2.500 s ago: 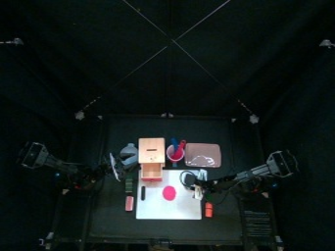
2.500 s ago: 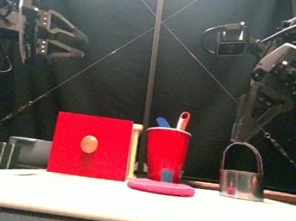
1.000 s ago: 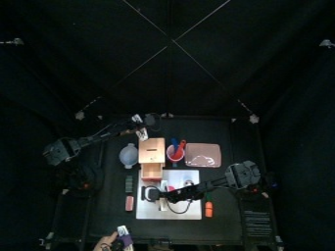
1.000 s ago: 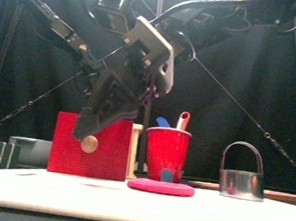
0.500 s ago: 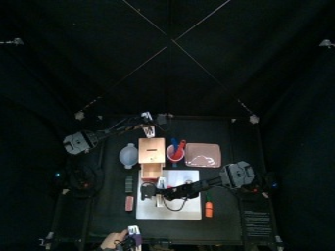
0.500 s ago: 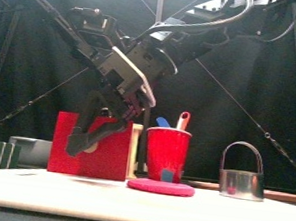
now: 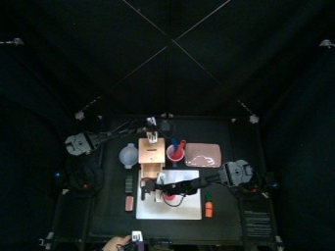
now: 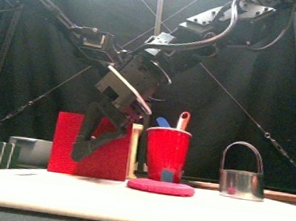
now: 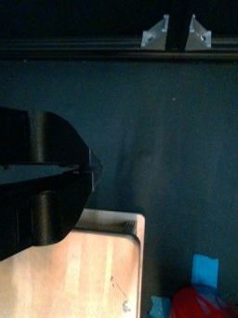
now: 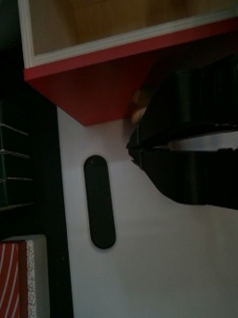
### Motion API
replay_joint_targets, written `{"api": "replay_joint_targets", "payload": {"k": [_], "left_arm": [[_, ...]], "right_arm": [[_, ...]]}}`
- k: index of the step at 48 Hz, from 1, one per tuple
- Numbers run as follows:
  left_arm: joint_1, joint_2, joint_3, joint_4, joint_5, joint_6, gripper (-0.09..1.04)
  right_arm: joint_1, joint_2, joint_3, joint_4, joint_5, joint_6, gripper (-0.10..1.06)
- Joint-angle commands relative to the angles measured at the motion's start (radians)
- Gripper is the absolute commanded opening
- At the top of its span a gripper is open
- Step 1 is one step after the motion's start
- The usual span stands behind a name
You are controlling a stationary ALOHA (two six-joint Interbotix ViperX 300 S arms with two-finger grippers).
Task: Get the cutter from the drawer then cut the dough then place the extra dough in the bowl
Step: Shut the drawer
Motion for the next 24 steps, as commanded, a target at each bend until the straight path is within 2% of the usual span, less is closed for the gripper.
{"api": "replay_joint_targets", "payload": {"k": [1, 24], "left_arm": [[-0.006, -0.015, -0.015, -0.015, -0.002, 0.005, 0.44], [-0.081, -0.014, -0.040, -0.018, 0.017, 0.006, 0.44]], "right_arm": [[-0.023, -0.021, -0.028, -0.009, 0.009, -0.002, 0.30], [-0.074, -0.021, -0.044, -0.048, 0.055, -0.002, 0.30]]}}
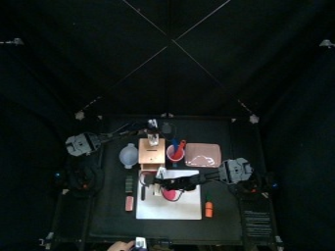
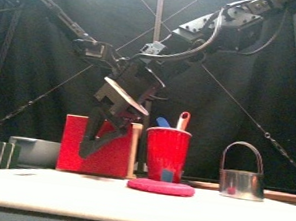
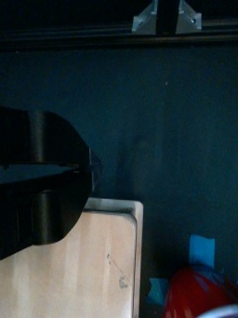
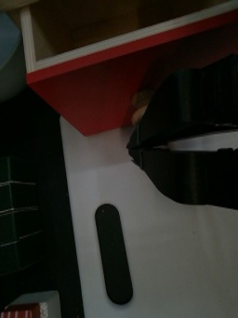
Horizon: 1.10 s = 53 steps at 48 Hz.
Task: Get the cutter from the drawer then cut the dough then place the extra dough in the bowl
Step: Shut the drawer
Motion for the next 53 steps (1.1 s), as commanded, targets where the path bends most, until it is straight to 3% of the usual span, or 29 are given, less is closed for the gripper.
{"api": "replay_joint_targets", "payload": {"k": [1, 31, 53], "left_arm": [[-0.031, -0.014, -0.044, -0.003, 0.003, 0.000, 0.44], [-0.008, -0.012, -0.035, -0.006, -0.011, -0.009, 0.44], [0.008, -0.014, -0.011, -0.008, -0.021, -0.017, 0.44]], "right_arm": [[-0.025, -0.021, -0.028, -0.014, 0.002, -0.002, 0.30], [-0.137, -0.028, -0.032, -0.101, 0.006, -0.002, 0.30], [-0.132, -0.041, -0.026, -0.100, 0.012, 0.000, 0.30]]}}
